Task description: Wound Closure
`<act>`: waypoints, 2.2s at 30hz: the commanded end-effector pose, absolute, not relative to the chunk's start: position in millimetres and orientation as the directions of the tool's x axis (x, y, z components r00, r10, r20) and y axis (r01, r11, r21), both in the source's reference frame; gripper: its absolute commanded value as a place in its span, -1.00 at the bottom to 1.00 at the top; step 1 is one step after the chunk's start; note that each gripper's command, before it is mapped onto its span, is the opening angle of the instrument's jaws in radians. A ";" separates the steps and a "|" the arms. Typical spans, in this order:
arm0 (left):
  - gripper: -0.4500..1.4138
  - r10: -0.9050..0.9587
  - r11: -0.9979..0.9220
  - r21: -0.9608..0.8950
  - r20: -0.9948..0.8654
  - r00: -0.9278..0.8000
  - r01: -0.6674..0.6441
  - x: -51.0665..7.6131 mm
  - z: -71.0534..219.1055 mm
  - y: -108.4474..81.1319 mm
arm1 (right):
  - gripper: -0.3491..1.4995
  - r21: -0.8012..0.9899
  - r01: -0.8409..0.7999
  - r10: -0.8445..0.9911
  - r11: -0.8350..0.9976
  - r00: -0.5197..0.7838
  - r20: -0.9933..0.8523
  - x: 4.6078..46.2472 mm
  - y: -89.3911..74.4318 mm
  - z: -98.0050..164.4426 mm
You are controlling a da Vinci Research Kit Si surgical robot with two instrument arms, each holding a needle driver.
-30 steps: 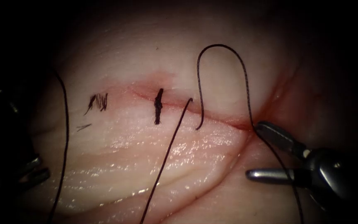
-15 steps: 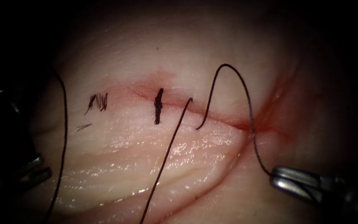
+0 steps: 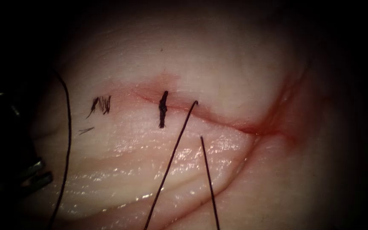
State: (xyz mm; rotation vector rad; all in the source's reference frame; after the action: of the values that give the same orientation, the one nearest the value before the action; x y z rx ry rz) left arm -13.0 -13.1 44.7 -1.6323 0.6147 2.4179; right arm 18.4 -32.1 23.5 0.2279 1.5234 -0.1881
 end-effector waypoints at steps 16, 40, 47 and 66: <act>-1.00 -0.095 -0.903 0.245 -0.916 -0.391 -0.354 -13.6 45.2 -13.3 | 0.94 0.043 0.209 0.002 0.977 0.192 -0.981 19.5 -28.9 22.9; -1.00 -0.095 -0.904 0.244 -0.915 -0.393 -0.350 -13.9 45.2 -13.4 | 0.98 0.269 -0.015 0.261 0.963 0.294 -0.920 15.4 -13.2 35.0; -1.00 -0.101 -0.911 0.237 -0.921 -0.375 -0.337 -15.1 44.9 -13.6 | 0.87 0.810 -0.170 0.826 0.561 0.170 -0.537 14.7 -12.9 37.6; -1.00 -0.105 -0.914 0.235 -0.924 -0.367 -0.330 -14.7 45.1 -13.6 | 0.49 0.715 -0.064 0.718 0.696 0.077 -0.692 14.5 -14.9 40.6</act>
State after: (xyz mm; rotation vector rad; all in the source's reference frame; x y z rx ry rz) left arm -14.2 -13.4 44.5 -1.6781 0.5869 2.4180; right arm 14.3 -14.6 39.7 0.5802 1.3854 0.6125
